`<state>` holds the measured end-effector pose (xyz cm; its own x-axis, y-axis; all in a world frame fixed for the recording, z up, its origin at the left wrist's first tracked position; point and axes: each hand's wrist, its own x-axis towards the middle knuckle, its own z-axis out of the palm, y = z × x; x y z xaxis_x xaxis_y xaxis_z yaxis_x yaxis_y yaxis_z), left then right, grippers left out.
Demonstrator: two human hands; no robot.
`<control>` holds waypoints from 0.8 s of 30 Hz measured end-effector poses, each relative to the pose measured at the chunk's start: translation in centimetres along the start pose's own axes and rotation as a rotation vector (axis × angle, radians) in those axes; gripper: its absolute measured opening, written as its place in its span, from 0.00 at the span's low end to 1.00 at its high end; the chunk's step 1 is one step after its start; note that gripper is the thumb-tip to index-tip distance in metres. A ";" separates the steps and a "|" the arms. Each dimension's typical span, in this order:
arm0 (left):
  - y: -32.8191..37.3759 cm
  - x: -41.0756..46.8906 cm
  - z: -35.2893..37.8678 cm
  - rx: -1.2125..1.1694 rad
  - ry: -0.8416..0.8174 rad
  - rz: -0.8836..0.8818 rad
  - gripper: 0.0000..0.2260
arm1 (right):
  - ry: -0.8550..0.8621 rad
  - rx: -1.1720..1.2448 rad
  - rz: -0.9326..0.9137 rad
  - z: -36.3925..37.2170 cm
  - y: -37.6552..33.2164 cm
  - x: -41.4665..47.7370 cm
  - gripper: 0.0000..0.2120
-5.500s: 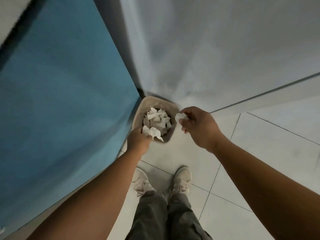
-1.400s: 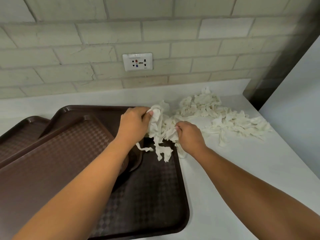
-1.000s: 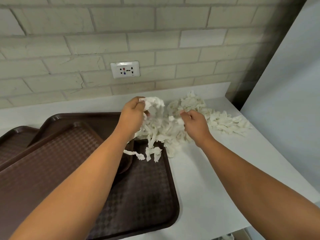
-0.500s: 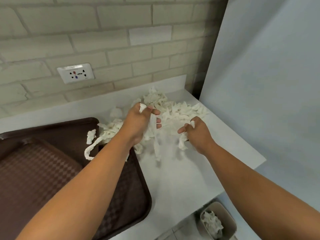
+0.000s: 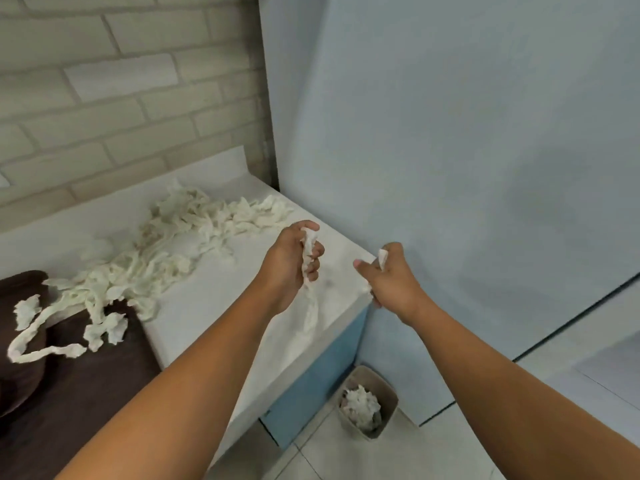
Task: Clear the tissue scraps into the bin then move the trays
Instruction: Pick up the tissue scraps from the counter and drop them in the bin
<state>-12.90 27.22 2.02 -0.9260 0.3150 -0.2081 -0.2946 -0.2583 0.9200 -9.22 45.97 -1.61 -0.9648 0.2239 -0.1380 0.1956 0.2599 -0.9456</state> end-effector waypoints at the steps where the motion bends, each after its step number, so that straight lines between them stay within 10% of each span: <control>1: -1.2 -0.1 1.5 0.034 -0.006 0.014 0.12 | -0.033 -0.020 0.013 -1.8 1.0 -0.8 0.20; 7: -9.1 -0.4 8.6 0.521 0.047 0.011 0.14 | -0.103 -0.169 0.075 -10.3 8.3 -4.0 0.12; 24: -38.7 4.5 4.6 0.829 0.255 -0.086 0.05 | -0.032 0.011 0.445 -8.4 32.5 -3.2 0.09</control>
<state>-4.62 42.88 -32.97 -0.9623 0.0628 -0.2645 -0.1909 0.5365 0.8220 1.69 61.59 -29.40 -0.7919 0.2826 -0.5413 0.5915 0.1345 -0.7950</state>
